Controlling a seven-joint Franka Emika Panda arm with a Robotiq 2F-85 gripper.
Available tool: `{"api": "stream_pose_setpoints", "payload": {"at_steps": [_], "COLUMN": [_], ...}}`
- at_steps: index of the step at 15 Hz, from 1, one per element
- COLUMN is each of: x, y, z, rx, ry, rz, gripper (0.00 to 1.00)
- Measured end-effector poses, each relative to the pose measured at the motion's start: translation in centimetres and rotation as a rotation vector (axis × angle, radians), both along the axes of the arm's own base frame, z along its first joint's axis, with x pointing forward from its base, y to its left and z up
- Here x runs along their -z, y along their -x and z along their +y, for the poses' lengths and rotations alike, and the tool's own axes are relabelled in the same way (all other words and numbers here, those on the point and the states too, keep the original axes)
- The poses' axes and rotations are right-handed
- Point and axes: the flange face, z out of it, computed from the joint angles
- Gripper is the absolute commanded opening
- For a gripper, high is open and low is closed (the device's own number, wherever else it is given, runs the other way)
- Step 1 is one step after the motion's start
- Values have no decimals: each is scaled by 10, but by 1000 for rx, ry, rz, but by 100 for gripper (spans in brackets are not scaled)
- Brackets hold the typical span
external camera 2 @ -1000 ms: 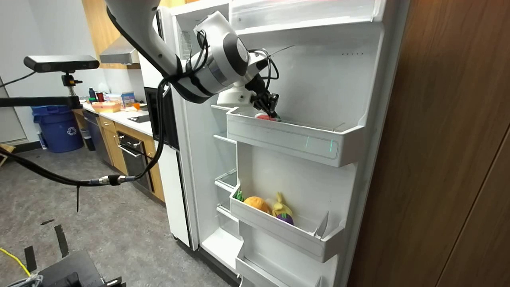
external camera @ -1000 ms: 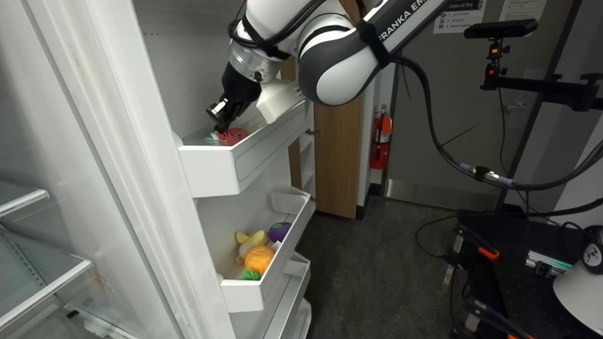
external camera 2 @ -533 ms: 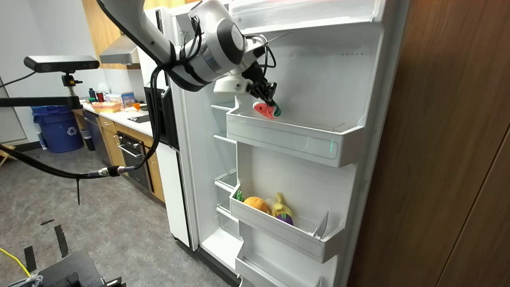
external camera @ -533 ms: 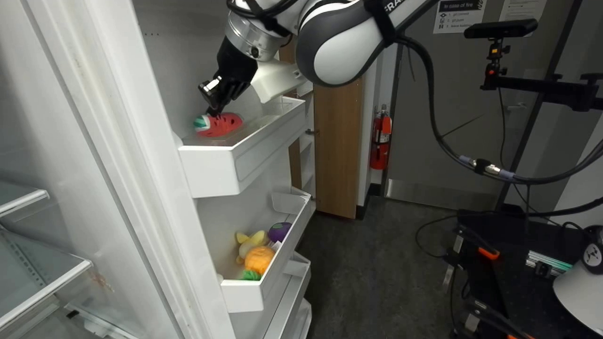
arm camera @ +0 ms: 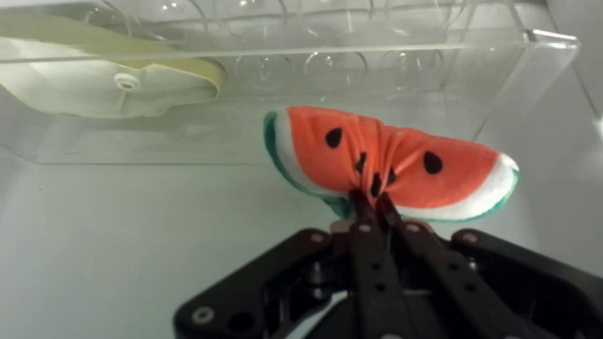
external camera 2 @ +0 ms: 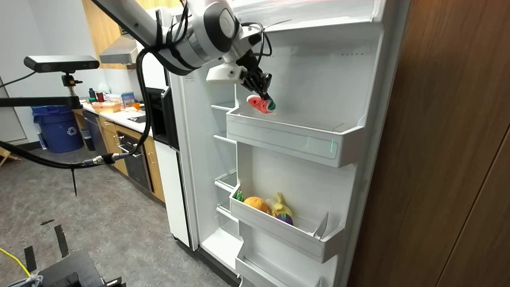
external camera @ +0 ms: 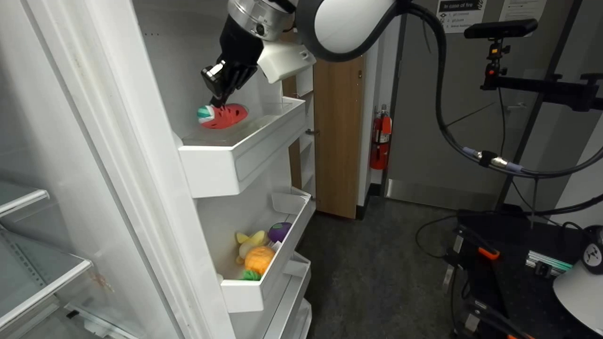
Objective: Move the watermelon plush toy from the top compartment to the bottom compartment.
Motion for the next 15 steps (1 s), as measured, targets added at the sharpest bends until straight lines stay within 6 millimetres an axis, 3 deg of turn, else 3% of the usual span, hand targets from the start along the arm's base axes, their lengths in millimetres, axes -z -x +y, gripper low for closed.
{"api": "stream_pose_setpoints", "payload": {"at_steps": [7,15], "x": [-12,-27], "y": [19,59], "z": [2,-1], "rx": [-22,-40], "ry": [6,-36], "rz": [55,62], "gripper": [1,5]}}
